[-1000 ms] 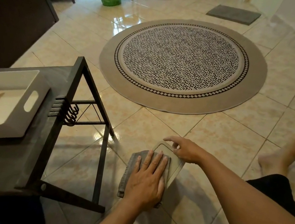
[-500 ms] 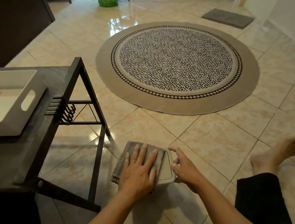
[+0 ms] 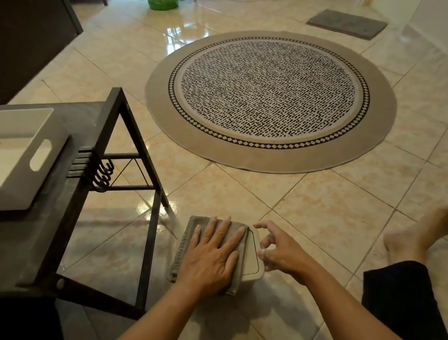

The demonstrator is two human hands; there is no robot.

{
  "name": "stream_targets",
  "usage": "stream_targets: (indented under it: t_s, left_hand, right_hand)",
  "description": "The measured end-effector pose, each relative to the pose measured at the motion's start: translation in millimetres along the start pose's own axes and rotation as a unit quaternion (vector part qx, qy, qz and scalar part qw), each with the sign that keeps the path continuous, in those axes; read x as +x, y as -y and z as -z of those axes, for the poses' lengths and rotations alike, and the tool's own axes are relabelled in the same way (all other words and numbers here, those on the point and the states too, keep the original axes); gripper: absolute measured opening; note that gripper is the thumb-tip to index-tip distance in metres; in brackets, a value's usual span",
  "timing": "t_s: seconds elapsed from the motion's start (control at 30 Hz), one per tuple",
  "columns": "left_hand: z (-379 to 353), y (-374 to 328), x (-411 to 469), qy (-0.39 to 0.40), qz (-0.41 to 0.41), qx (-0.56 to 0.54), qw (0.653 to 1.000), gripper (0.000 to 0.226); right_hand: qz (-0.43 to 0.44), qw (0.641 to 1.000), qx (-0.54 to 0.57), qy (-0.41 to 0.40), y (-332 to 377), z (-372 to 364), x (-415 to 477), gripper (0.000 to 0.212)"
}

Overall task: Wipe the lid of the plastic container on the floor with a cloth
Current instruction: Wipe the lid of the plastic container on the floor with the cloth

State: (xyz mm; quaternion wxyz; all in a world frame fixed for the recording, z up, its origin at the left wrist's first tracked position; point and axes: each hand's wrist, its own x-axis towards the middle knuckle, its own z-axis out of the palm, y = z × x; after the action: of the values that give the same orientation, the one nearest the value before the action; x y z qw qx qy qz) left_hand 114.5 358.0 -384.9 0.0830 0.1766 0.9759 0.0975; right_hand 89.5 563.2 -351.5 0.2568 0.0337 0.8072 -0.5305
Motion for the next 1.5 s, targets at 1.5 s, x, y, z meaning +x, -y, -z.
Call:
stream_targets:
  t_s: [1.5]
  left_hand:
    - [-14.5,-26.4,-12.0,-0.048,0.120,-0.031,0.991,0.065]
  right_hand:
    - [0.004,1.000,-0.002,0.001,-1.5,-1.3,-1.0,0.058]
